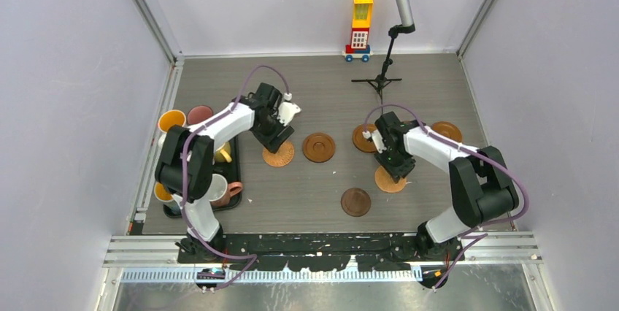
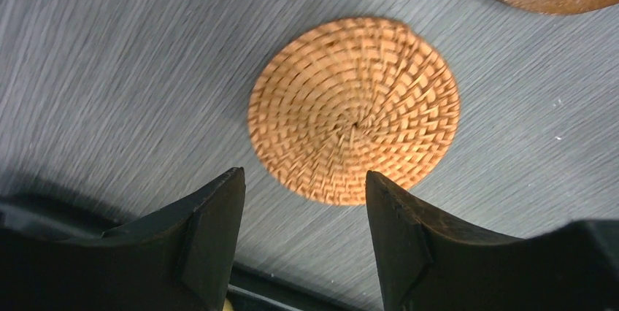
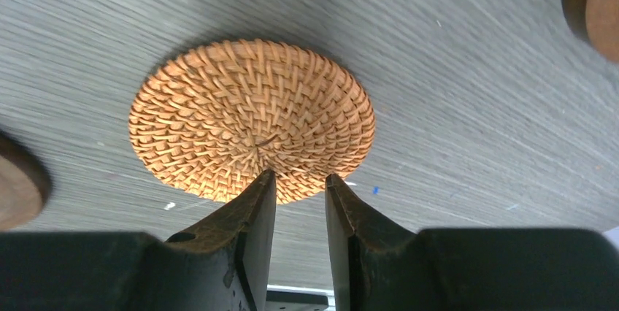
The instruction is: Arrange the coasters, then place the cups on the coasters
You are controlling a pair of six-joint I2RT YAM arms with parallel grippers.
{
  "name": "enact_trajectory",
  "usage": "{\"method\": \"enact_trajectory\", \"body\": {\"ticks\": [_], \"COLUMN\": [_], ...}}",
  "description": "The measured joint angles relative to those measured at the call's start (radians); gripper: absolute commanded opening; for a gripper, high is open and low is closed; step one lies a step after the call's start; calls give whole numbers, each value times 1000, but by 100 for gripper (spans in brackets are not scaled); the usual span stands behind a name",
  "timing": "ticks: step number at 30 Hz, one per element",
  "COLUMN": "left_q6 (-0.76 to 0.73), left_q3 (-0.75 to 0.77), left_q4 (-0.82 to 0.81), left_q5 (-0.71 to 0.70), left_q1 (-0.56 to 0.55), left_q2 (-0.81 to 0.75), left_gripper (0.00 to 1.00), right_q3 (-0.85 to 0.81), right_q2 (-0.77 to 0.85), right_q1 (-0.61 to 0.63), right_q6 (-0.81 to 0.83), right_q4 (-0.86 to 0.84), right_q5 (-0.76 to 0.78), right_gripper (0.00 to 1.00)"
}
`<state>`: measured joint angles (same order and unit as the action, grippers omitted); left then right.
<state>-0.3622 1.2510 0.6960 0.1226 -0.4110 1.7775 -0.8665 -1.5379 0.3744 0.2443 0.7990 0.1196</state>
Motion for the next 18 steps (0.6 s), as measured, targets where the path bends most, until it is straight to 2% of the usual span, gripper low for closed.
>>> {"method": "enact_trajectory", "body": {"ticks": [8, 18], "left_q6": [-63, -170], "left_q3": [-12, -119], "left_q4": [-26, -16], "left_q5": [-1, 9], "left_q1": [-34, -53], "left_q2": [68, -14], "left_gripper": [54, 50], "right_q3": [59, 112], "right_q2": [84, 131], "right_q1": [-127, -290], "right_q6": [77, 182], "right_q4": [43, 66], "right_q5": [18, 33], "right_gripper": [36, 36]}}
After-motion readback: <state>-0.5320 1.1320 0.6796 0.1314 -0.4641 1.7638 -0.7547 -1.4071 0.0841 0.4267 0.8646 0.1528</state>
